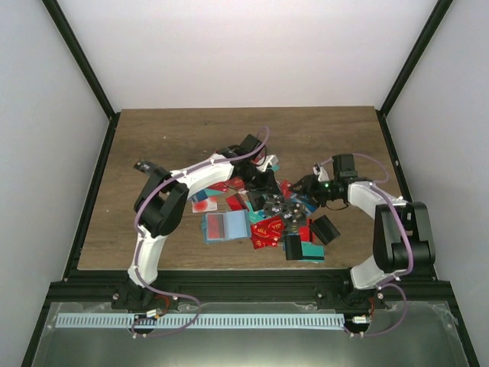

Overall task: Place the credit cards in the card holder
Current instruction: Pick up the credit card from the center of the board.

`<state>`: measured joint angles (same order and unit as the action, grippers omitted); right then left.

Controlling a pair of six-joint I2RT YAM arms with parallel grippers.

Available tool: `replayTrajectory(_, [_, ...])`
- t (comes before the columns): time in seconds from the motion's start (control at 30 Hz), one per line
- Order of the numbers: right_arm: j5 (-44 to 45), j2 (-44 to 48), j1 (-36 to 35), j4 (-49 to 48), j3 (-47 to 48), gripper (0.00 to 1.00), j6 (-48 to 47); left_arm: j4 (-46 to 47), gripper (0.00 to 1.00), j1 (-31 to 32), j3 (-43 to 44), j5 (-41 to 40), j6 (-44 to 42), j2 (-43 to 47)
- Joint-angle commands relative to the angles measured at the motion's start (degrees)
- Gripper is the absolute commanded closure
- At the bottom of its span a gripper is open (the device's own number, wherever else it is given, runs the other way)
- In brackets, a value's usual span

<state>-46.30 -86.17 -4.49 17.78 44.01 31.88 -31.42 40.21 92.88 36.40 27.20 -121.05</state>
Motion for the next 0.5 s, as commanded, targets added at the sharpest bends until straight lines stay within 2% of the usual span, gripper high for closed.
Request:
replayTrajectory(0.0, [4.32,-3.00,-0.25,-1.83,4.94,0.51,2.78,-2.31,0.86,-1.17,3.06,-4.26,-0.83,-2.57])
replayTrajectory(0.23, [8.58,-9.31,0.45,-1.70,9.46,0.51,4.55,-5.45,0.86,-1.61,12.38,-5.57,-1.87,-10.25])
replayTrajectory(0.47, [7.00,-15.43,2.91,-2.40,12.80,0.49,3.19,-8.46,0.86,-2.96,21.42,-4.92,-2.41,-17.72])
